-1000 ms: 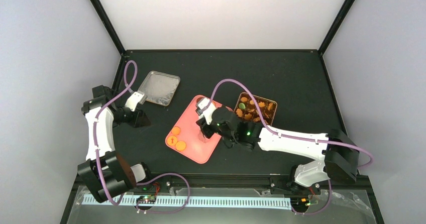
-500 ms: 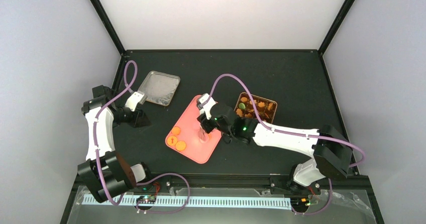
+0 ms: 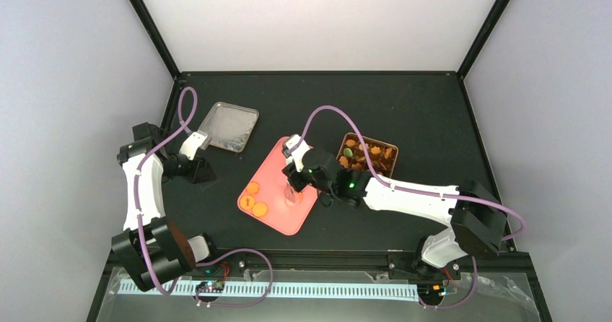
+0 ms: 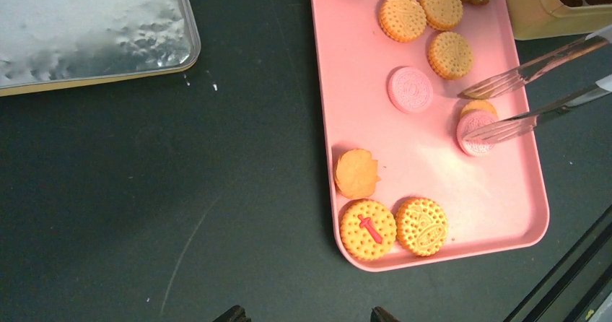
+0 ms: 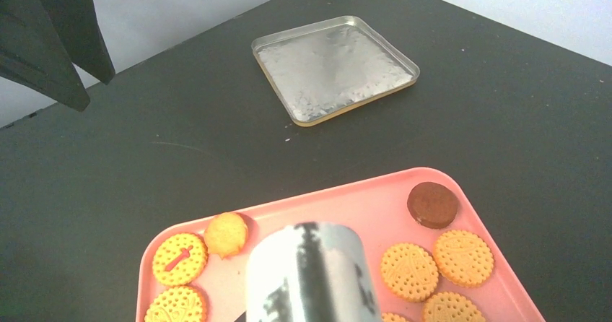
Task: Pack the cookies
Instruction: Pick up the fake cookies from the plate.
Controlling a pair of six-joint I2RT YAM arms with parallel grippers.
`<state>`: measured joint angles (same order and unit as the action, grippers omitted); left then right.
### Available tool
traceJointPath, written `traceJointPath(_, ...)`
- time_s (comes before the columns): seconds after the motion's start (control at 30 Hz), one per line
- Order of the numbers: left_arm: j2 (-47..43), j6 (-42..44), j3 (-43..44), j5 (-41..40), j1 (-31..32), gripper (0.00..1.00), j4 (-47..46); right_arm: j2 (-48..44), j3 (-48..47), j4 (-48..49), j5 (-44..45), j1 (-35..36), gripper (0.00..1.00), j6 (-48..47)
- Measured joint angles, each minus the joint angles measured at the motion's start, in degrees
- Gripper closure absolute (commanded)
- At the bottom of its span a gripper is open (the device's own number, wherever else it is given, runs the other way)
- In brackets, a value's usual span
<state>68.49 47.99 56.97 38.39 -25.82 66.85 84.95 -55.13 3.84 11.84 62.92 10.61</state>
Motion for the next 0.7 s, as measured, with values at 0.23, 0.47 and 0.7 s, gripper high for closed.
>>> traceJointPath(0.23, 0.0, 0.0, 0.0, 0.0, 0.0, 0.55, 0.0, -1.09, 0.0, -0.5, 1.09, 0.0, 0.62, -1.64)
traceJointPath(0.47, 0.0, 0.0, 0.0, 0.0, 0.0, 0.55, 0.0, -1.84, -0.46, -0.48, 0.92, 0.09, 0.62, -2.89)
traceJointPath(0.7, 0.0, 0.0, 0.0, 0.02, 0.0, 0.55, 0.0, -1.75, -0.46, -0.42, -0.24, 1.01, 0.62, -2.84)
